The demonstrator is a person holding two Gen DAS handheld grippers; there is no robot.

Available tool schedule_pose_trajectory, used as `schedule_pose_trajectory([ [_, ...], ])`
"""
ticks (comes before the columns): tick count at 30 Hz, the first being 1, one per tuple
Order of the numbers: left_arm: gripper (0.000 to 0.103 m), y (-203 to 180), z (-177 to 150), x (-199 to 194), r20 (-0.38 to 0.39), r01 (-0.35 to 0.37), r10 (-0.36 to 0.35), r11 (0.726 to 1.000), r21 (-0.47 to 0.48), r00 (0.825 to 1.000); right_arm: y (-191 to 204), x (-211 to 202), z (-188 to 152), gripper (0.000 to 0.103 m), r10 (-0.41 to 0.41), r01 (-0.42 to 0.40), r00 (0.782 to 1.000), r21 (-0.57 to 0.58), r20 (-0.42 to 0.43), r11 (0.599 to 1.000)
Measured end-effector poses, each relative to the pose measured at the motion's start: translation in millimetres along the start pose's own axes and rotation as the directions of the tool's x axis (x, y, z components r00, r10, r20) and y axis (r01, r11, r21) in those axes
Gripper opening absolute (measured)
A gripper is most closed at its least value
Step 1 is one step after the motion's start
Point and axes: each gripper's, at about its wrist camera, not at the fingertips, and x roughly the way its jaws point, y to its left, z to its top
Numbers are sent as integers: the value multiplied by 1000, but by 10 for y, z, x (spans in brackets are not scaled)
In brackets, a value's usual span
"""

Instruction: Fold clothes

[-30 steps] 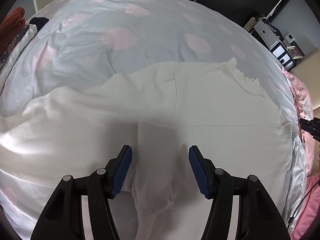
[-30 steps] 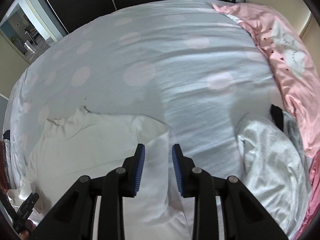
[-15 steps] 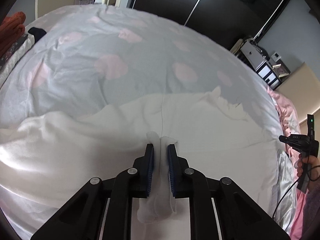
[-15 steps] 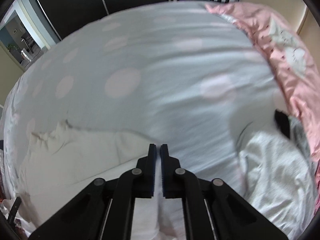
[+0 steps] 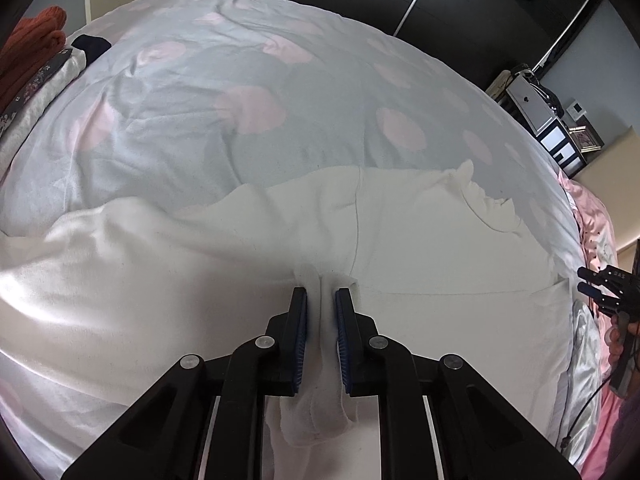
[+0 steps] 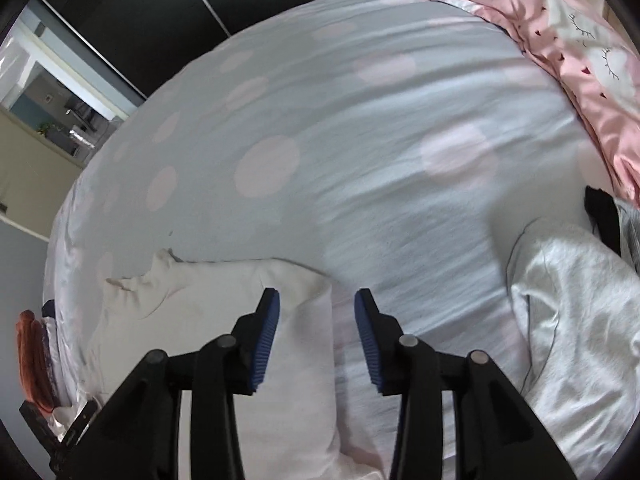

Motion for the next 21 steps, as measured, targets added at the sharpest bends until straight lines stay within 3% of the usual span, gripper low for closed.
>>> schedule_pose_trajectory([
  [5, 15, 41, 22, -24, 12, 31, -31, 999, -13, 999, 218, 240, -20, 37, -93, 90, 995, -66, -41, 994],
  [6, 15, 46, 26, -34, 18, 42, -42, 999, -15, 999, 252, 279, -52, 33, -106, 102, 993, -78, -52, 992],
  [7, 15, 46, 33, -63, 35, 62, -61, 998, -17, 998, 287, 314, -83, 12, -120, 114, 991, -93, -60, 989],
  [8, 15, 47, 40, -92, 51, 82, -81, 996, -18, 995, 327, 308, -105, 5, -146, 140, 988, -120, -43, 983],
  [13, 13, -6, 101, -322, 165, 179, -177, 984, 3, 970, 302, 95, -8, 4, -223, 232, 971, -132, 84, 964],
  [16, 13, -37, 108, -230, 139, 116, -117, 993, 14, 983, 142, 113, 81, 4, -211, 218, 974, -86, 81, 972],
  [21, 16, 121, 108, 8, 57, 51, -48, 997, -53, 997, 18, 321, 42, 5, -183, 186, 982, -73, 55, 980],
])
